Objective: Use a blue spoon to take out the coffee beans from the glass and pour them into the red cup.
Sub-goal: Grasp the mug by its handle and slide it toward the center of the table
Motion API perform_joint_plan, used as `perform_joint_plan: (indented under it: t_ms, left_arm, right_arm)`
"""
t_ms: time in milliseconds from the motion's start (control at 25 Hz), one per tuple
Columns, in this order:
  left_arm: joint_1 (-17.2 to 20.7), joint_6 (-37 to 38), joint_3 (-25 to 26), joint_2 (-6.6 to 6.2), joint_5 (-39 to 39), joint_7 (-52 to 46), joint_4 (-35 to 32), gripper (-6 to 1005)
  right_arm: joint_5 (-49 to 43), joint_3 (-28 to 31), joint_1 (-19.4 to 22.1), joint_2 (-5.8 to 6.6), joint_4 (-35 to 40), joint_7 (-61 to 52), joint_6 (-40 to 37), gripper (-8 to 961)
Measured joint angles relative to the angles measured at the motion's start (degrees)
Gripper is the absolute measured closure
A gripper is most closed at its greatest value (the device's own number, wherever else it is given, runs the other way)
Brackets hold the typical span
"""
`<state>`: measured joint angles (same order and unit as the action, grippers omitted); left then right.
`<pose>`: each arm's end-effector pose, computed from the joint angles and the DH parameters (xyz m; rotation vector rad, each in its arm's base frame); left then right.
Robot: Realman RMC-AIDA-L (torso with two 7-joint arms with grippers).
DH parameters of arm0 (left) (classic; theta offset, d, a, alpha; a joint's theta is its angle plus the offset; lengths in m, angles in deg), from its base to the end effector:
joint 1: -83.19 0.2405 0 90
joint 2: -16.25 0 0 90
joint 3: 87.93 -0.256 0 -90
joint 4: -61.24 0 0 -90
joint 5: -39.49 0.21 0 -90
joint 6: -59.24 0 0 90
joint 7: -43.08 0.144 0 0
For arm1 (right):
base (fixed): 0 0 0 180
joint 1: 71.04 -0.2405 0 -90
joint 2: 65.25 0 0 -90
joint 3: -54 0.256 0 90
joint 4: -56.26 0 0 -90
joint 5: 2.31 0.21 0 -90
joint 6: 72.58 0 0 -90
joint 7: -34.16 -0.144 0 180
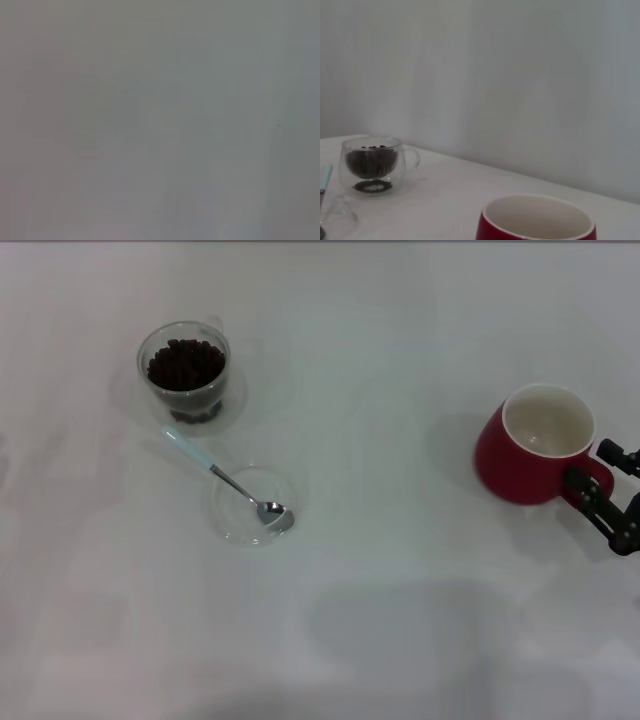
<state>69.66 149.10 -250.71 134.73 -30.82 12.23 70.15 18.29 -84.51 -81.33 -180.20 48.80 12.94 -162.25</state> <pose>-0.3832 0.2301 0.0381 -1.6006 -0.5665 -0.8312 0.3920 0.1813 -0.0048 -2.0619 0.5058 0.6209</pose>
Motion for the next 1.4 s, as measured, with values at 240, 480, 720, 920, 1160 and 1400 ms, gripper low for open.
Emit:
perform_joint_plan:
  t_ms: [240, 480, 720, 920, 1160, 1400]
  left_arm:
    - [0.0, 0.1, 0.0, 0.0, 0.0, -0.1, 0.1, 406]
    - [-0.2, 0.1, 0.0, 0.06, 0.0, -0.2, 0.1, 406]
    - [-0.2, 0.2, 0.0, 0.18, 0.1, -0.2, -0.1, 407]
    - [-0.2, 0.2, 0.0, 0.18, 0.4, -0.2, -0.2, 407]
    - [-0.5, 0.2, 0.0, 0.18, 0.7, -0.2, -0.3, 406]
    - [-0.5, 0.1, 0.0, 0.18, 0.8, -0.2, -0.3, 405]
  right_arm:
    - [0.0, 0.0, 0.1, 0.0, -0.4, 0.0, 0.1, 474]
    - [-0.1, 0.0, 0.0, 0.0, -0.3, 0.1, 1.5, 528]
    - [-0.1, 0.0, 0.1, 0.0, 0.0, 0.5, 1.5, 558]
    - [-0.3, -0.3, -0.1, 0.03, 0.0, 0.4, 1.3, 621]
    - [-0.4, -0.5, -0.2, 0.09, 0.1, 0.1, 1.0, 654]
    - [-0.2, -0.1, -0.2, 0.09, 0.1, 0.0, 0.9, 678]
